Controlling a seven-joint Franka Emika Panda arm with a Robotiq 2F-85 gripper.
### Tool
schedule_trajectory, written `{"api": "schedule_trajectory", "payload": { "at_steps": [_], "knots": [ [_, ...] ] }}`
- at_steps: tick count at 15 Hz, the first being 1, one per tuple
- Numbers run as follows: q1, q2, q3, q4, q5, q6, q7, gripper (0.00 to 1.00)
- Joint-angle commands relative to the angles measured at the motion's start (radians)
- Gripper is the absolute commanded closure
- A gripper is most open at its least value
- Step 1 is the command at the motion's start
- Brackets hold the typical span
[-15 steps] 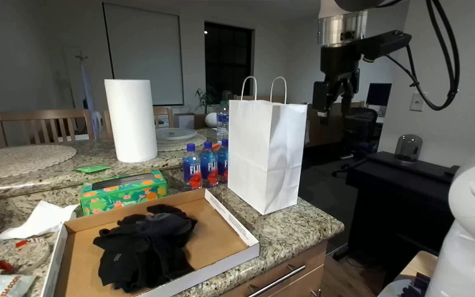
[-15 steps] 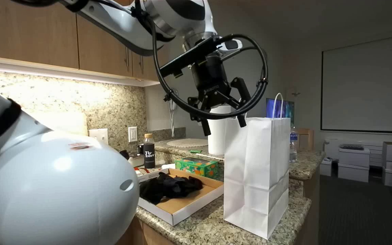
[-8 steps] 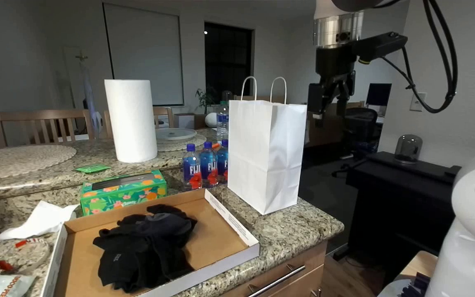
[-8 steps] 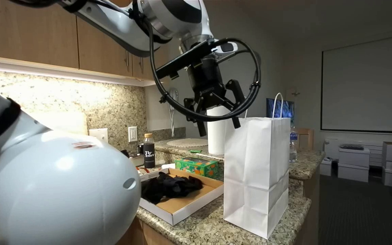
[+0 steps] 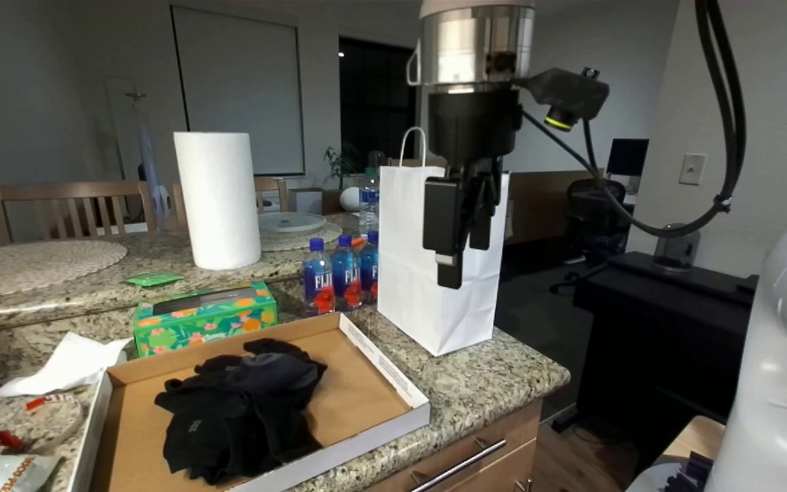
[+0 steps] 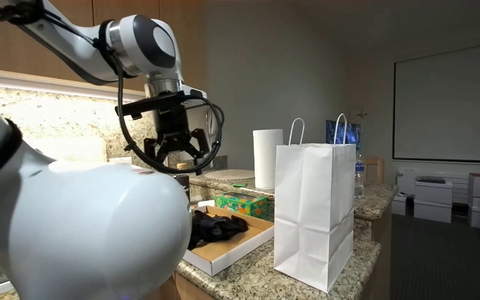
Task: Place the black socks in the white paper bag.
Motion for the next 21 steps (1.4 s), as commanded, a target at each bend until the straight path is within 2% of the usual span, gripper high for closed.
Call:
{"api": "schedule_trajectory", "payload": {
  "at_steps": [1, 5, 7, 8, 11, 14, 16, 18, 19, 21],
  "knots": [
    [0.013, 0.158, 0.060, 0.093, 0.066, 0.113, 0.070, 0.00],
    [-0.044, 0.328, 0.122, 0.157, 0.048, 0.378, 0.223, 0.00],
    [-0.057, 0.416, 0.143, 0.179, 0.025, 0.463, 0.265, 0.00],
    [-0.021, 0.319, 0.103, 0.136, 0.033, 0.408, 0.221, 0.00],
    [-0.030, 0.418, 0.114, 0.170, 0.030, 0.451, 0.243, 0.00],
    [-0.035, 0.425, 0.117, 0.180, 0.014, 0.451, 0.246, 0.00],
    [-0.041, 0.501, 0.117, 0.213, 0.001, 0.484, 0.226, 0.00],
    [-0.063, 0.591, 0.143, 0.243, -0.042, 0.548, 0.262, 0.00],
    [-0.053, 0.651, 0.135, 0.268, -0.041, 0.584, 0.233, 0.00],
    [-0.062, 0.742, 0.143, 0.309, -0.094, 0.633, 0.270, 0.00]
  ]
}}
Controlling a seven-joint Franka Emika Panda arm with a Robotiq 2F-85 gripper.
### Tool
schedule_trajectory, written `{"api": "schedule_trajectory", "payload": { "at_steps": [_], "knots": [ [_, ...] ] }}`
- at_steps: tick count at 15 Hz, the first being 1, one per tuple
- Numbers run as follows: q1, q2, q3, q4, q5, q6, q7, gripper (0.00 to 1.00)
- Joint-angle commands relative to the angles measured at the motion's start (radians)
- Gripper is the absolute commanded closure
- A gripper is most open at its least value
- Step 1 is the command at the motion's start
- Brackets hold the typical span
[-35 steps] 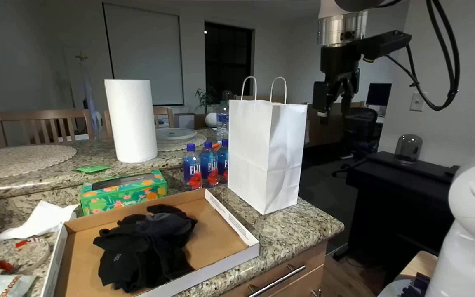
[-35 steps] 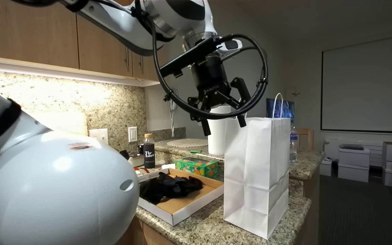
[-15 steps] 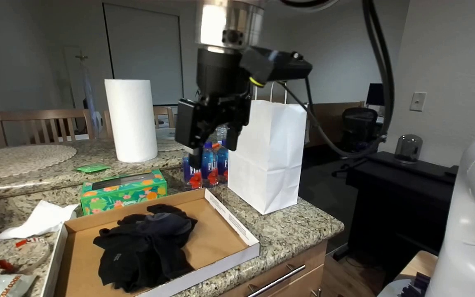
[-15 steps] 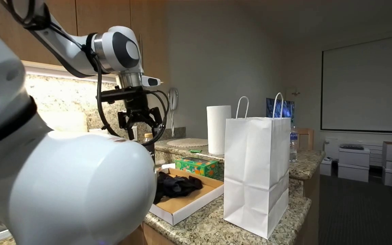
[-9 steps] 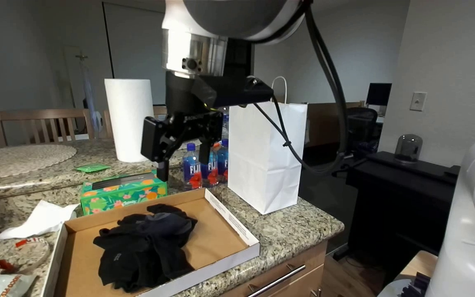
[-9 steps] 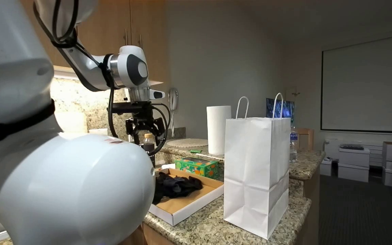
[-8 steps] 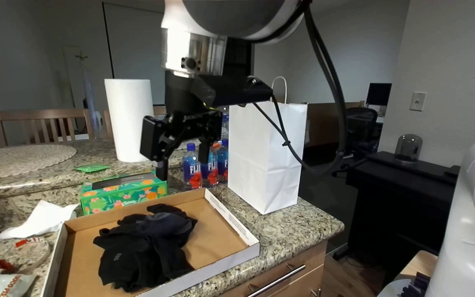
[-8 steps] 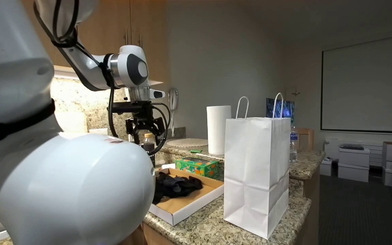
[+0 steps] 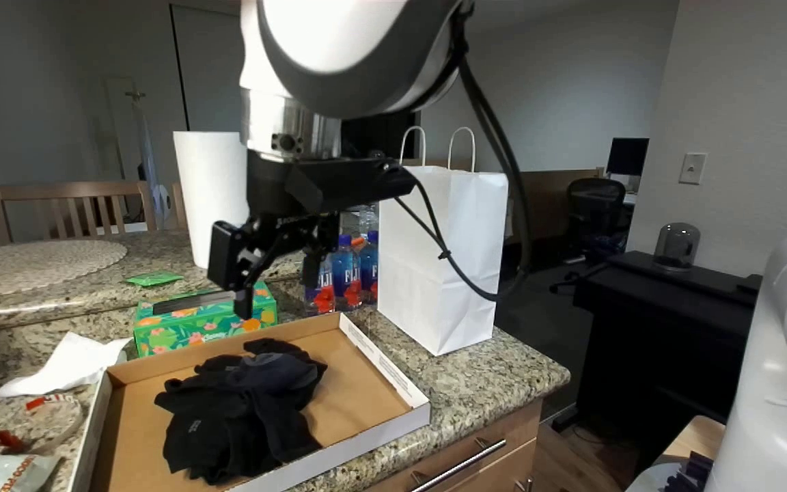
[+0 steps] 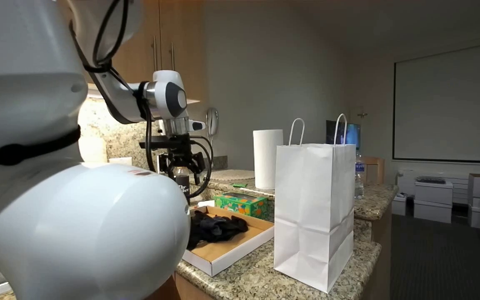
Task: Place the black socks in the white paper bag.
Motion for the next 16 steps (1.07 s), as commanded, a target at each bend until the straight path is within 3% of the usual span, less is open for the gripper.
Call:
{"api": "schedule_trajectory", "payload": {
  "at_steps": [1, 4, 7, 11, 14, 16],
  "knots": [
    [-0.014, 0.206, 0.008, 0.104, -0.110, 0.080, 0.053, 0.00],
    [0.012, 0.355, -0.022, 0.178, -0.191, 0.071, 0.104, 0.00],
    [0.058, 0.480, -0.060, 0.230, -0.204, 0.067, 0.121, 0.00],
    [0.148, 0.606, -0.115, 0.296, -0.194, 0.082, 0.189, 0.00],
    [0.230, 0.664, -0.168, 0.331, -0.203, 0.087, 0.310, 0.00],
    [0.280, 0.684, -0.210, 0.338, -0.221, 0.083, 0.408, 0.26]
  ]
}}
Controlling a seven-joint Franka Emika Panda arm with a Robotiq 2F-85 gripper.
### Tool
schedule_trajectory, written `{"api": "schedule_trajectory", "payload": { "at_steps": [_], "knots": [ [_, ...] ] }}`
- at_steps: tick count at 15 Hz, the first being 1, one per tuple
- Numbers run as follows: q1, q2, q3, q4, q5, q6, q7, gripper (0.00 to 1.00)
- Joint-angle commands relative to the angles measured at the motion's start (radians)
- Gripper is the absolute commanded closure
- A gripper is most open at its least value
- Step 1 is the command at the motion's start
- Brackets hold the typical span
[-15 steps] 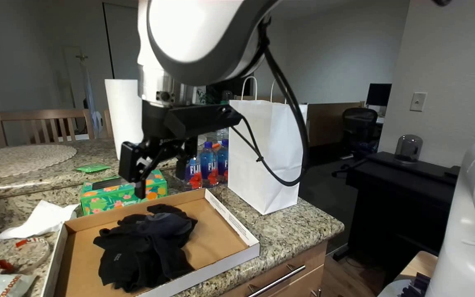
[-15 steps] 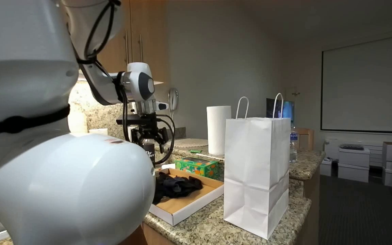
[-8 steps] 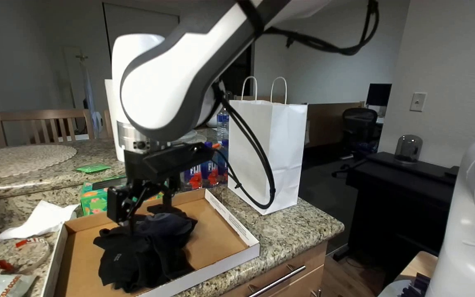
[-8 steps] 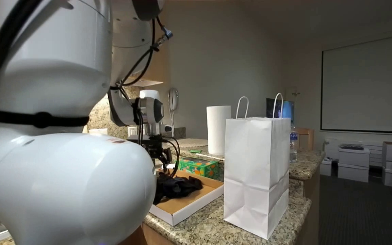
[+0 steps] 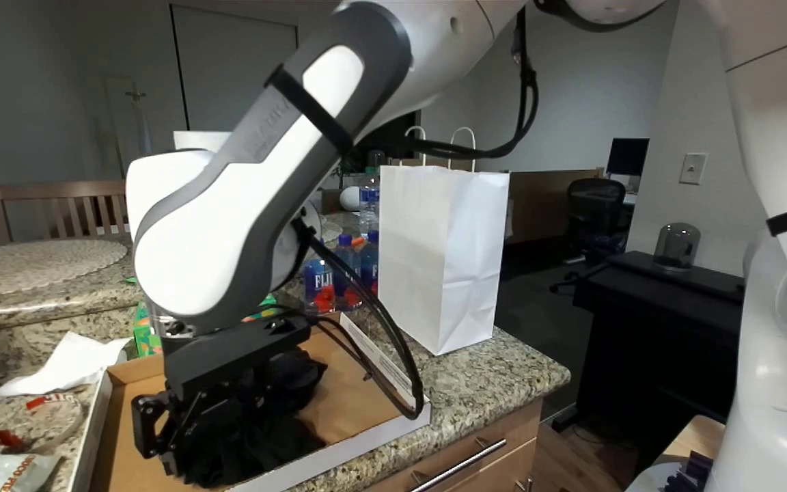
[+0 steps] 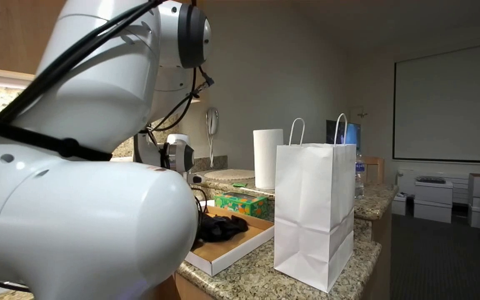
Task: Place the black socks in the white paper bag.
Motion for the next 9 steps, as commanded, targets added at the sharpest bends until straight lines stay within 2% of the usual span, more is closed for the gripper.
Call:
{"api": "schedule_trajectory", "payload": {
  "at_steps": [1, 6, 9],
  "knots": [
    [0.089, 0.031, -0.074, 0.012, -0.057, 0.011, 0.190, 0.32],
    [0.148, -0.018, -0.118, -0.033, -0.090, 0.002, 0.418, 0.66],
    [0.161, -0.049, -0.115, -0.036, -0.100, -0.039, 0.491, 0.84]
  ]
}}
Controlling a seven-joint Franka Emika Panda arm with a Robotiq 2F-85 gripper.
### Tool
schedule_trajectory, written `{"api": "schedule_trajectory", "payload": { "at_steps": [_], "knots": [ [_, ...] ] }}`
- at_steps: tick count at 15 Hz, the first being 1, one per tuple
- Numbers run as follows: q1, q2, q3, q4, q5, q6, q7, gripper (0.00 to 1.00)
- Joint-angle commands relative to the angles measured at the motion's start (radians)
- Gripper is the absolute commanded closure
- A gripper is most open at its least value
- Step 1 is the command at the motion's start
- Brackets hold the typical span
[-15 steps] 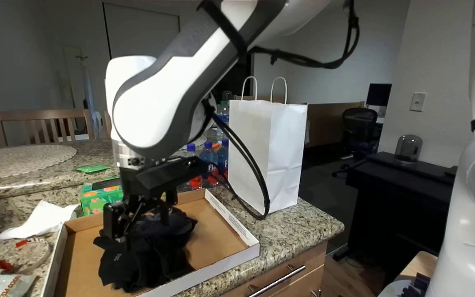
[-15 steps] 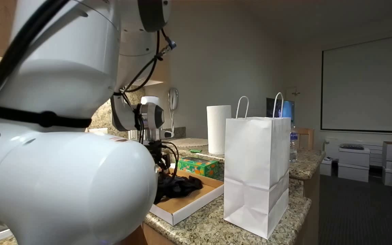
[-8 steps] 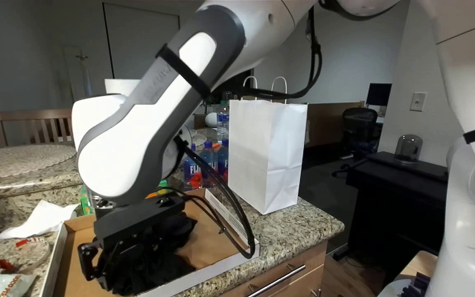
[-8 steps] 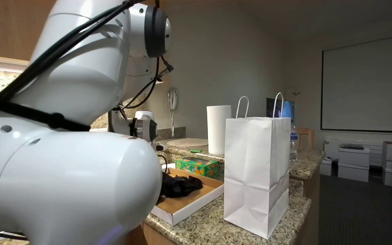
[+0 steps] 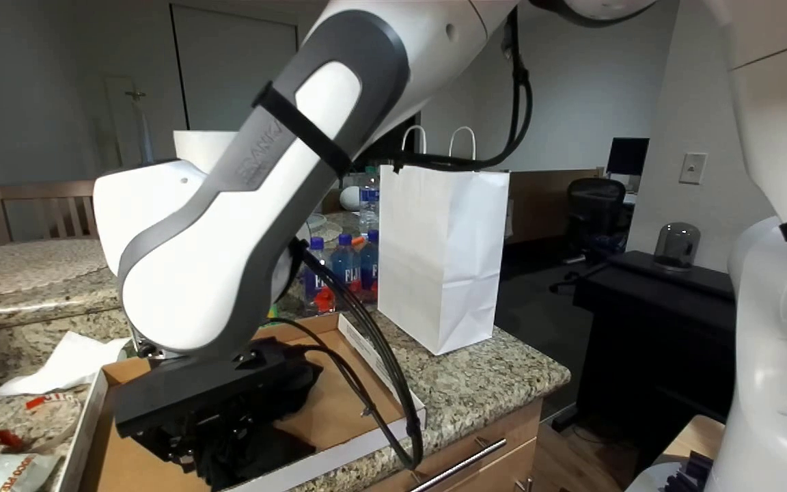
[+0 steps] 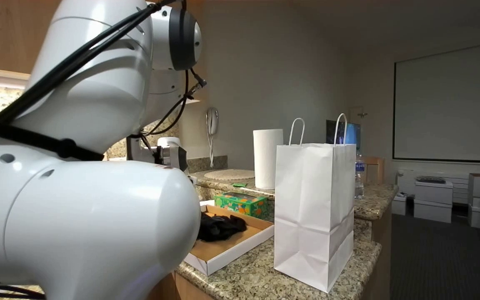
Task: Place the black socks in the white paper bag.
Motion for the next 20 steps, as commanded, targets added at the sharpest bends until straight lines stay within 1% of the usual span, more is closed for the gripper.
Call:
{"api": "schedule_trajectory", "payload": {
  "at_steps": [1, 2, 3, 5, 6, 8, 10, 14, 17, 20],
  "knots": [
    [0.014, -0.068, 0.008, -0.041, -0.016, -0.045, 0.082, 0.89],
    [0.009, -0.075, 0.019, -0.042, -0.005, -0.047, 0.071, 0.91],
    [-0.007, -0.088, 0.039, -0.046, 0.021, -0.044, 0.032, 0.92],
    [-0.014, -0.118, 0.056, -0.046, 0.030, -0.060, 0.015, 0.89],
    [-0.017, -0.137, 0.062, -0.044, 0.026, -0.077, 0.006, 0.90],
    [-0.022, -0.184, 0.073, -0.037, 0.015, -0.121, -0.011, 0.89],
    [-0.038, -0.241, 0.086, -0.021, 0.003, -0.189, -0.046, 0.89],
    [-0.093, -0.362, 0.118, 0.054, 0.001, -0.367, -0.228, 0.89],
    [-0.146, -0.439, 0.137, 0.145, -0.017, -0.515, -0.401, 0.90],
    [-0.197, -0.489, 0.138, 0.228, -0.016, -0.607, -0.557, 0.89]
  ]
}}
